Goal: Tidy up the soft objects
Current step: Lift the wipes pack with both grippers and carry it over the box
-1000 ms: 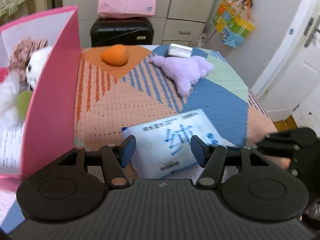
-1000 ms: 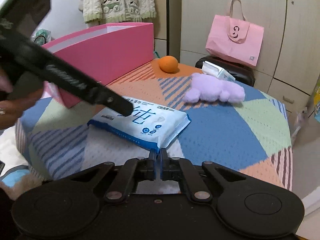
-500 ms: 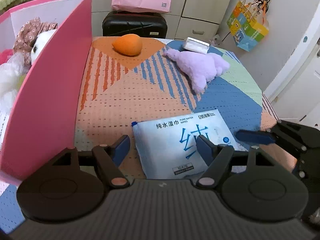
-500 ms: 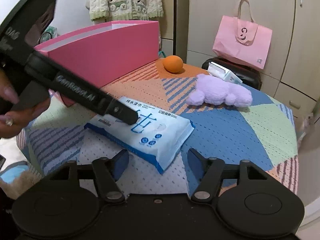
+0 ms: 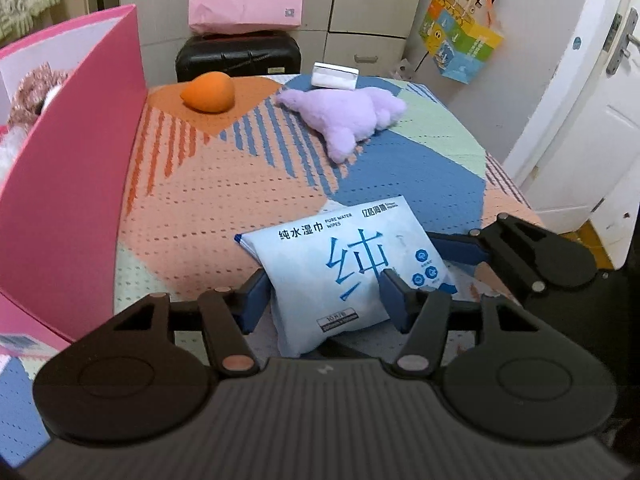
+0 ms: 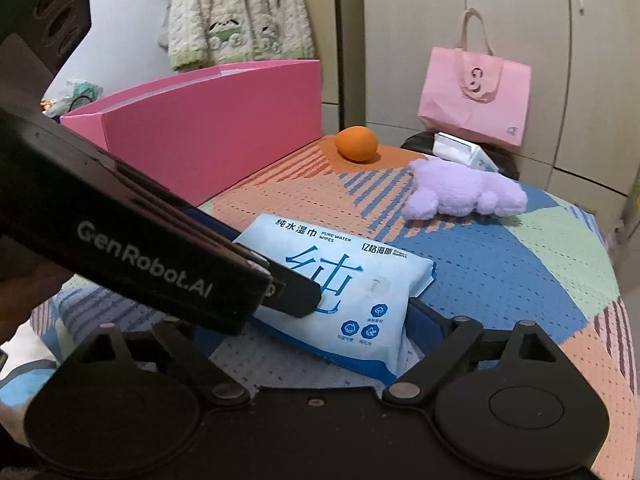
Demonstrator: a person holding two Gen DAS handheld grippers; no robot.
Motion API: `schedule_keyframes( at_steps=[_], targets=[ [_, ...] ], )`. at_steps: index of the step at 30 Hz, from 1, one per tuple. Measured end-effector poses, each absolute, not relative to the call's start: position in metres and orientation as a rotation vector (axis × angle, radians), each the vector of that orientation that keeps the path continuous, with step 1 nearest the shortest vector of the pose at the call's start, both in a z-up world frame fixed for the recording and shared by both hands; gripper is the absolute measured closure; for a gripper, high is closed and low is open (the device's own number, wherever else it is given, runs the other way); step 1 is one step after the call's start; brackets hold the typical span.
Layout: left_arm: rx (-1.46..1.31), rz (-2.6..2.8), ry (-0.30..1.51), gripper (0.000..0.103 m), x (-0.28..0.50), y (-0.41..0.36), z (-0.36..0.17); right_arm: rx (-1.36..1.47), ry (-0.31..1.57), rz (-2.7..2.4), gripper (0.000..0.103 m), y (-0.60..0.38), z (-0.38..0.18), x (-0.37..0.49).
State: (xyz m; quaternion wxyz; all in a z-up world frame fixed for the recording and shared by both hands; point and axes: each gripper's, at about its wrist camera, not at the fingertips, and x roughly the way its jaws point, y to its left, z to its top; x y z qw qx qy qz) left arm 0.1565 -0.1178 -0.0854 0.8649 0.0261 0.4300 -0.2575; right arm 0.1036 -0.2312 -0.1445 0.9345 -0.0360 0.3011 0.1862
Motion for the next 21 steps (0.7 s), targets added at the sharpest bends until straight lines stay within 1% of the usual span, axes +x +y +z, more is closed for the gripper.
schedule_keyframes(
  at_steps=[3,5,11,21],
  targets=[
    [0.059,-0.552,0.908,0.041,0.154,-0.118,-0.084,-0.075,0.607,0.372,0.012,-0.229,-0.144,0.099],
    [0.068,-0.552,0.908,0.040,0.151,-0.120,-0.084,-0.078,0.604,0.370,0.012,-0.228,-0.144,0.096],
    [0.086,-0.550,0.924,0.040,0.141,-0.121,-0.080,-0.060,0.621,0.375,0.012,-0.229,-0.141,0.092],
    [0.074,-0.606,0.939,0.040,0.121,-0.110,-0.061,-0.042,0.707,0.384,0.012,-0.223,-0.124,0.077]
  ],
)
